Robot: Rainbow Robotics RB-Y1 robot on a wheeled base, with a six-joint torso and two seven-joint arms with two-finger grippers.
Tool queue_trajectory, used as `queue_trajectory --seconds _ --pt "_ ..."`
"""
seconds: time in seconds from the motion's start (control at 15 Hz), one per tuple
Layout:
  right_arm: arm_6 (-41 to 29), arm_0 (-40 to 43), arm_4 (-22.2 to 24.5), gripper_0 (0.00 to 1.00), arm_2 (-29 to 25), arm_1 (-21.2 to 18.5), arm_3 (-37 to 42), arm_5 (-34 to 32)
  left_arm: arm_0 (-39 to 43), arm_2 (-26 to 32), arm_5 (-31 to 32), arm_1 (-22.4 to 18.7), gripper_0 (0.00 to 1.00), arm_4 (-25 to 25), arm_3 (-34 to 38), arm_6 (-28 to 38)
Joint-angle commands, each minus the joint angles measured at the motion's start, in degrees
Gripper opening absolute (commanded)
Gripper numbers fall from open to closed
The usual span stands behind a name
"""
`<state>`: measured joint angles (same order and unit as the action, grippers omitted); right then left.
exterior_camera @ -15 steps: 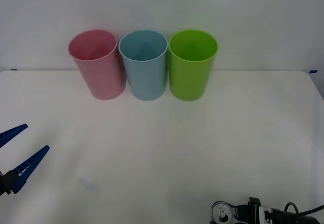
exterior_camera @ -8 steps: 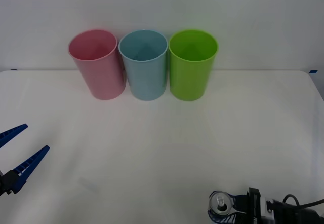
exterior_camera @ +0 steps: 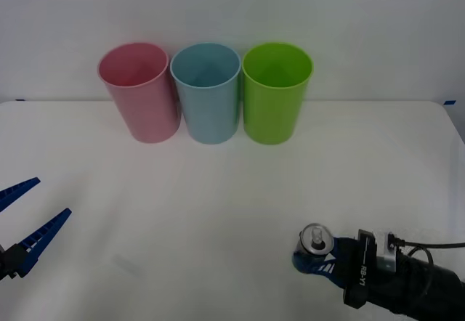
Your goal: Grasp the object on the table and drop it into the matching bin: aluminum can to the light blue bin, PET bottle to the pink bin.
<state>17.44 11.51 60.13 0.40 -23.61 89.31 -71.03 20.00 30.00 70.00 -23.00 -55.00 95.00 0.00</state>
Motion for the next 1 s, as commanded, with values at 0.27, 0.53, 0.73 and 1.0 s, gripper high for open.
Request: queue_trajectory --seconds 0.27,0.53,0.73,1.0 --pt "-12.0 -0.3 -1.2 0.00 0.0 -0.1 11.8 11.4 0.0 0.0 0.0 0.0 1.00 0.0 0.0 0.0" --pt "-18.3 -2.5 -1.1 0.00 0.0 -0.1 15.9 15.9 0.0 0.0 0.0 0.0 1.00 0.0 0.0 0.0" --pt "-20.9 -5.6 -0.9 0.00 0.0 0.0 16.2 17.2 0.0 0.0 0.0 0.0 1.00 0.0 0.0 0.0" --pt "-22.5 -10.5 -0.1 0.00 1.7 0.0 16.3 22.6 0.0 0.0 0.0 0.0 1.00 0.0 0.0 0.0"
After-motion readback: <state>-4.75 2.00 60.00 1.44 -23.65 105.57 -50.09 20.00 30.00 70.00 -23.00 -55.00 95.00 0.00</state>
